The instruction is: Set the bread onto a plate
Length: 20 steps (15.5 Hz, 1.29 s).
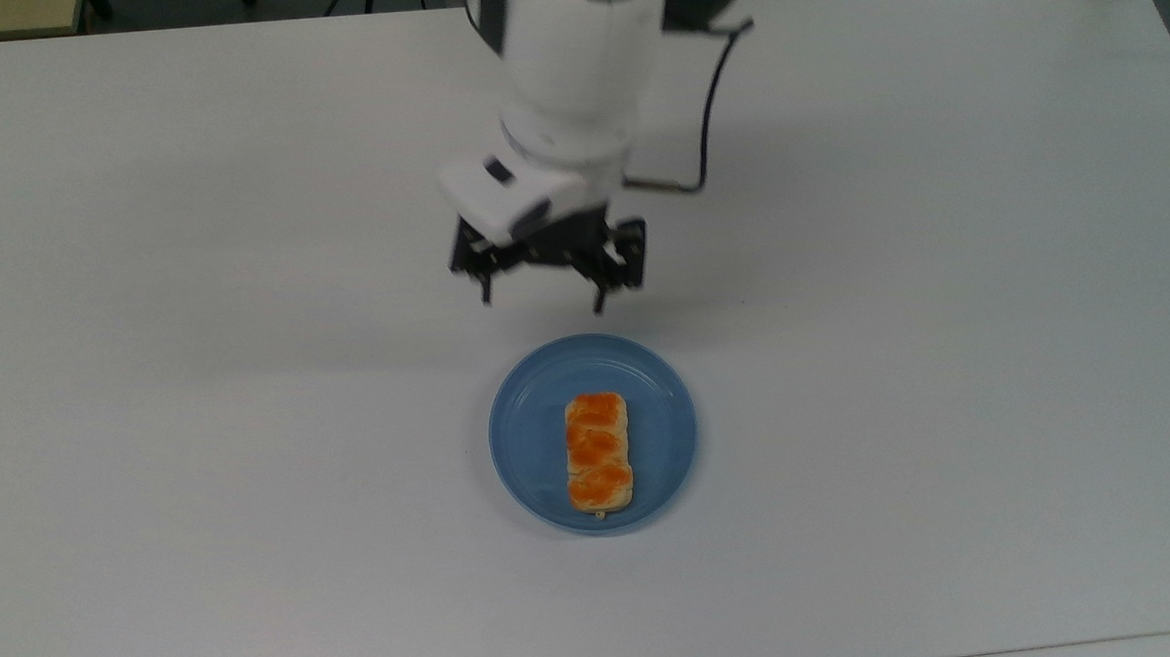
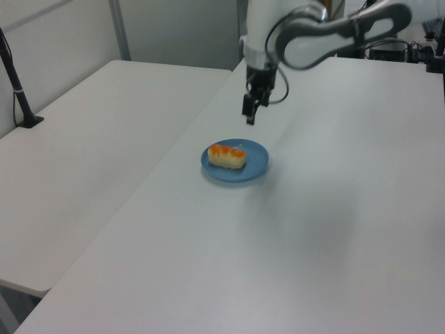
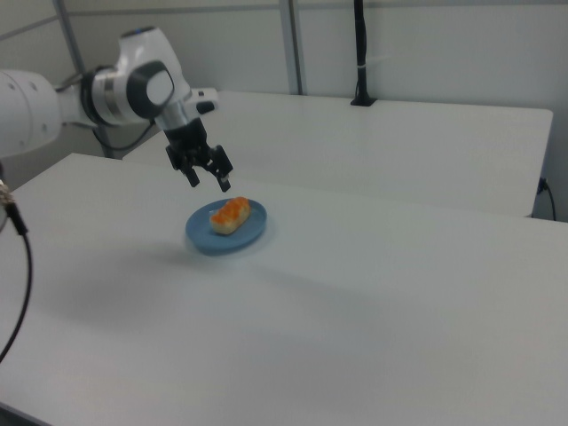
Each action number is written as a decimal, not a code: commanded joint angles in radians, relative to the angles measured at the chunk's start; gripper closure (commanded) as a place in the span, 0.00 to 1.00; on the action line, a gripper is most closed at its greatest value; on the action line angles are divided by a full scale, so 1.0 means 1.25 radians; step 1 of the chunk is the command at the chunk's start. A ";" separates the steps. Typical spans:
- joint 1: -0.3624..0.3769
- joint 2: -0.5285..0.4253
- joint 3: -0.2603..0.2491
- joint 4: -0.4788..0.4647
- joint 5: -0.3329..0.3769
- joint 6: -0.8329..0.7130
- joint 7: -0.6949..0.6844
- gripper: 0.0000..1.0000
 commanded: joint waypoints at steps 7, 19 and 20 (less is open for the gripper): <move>-0.060 -0.256 0.013 -0.146 0.022 -0.192 -0.097 0.00; -0.085 -0.277 0.006 -0.145 0.046 -0.207 -0.144 0.00; -0.082 -0.277 0.006 -0.145 0.046 -0.207 -0.142 0.00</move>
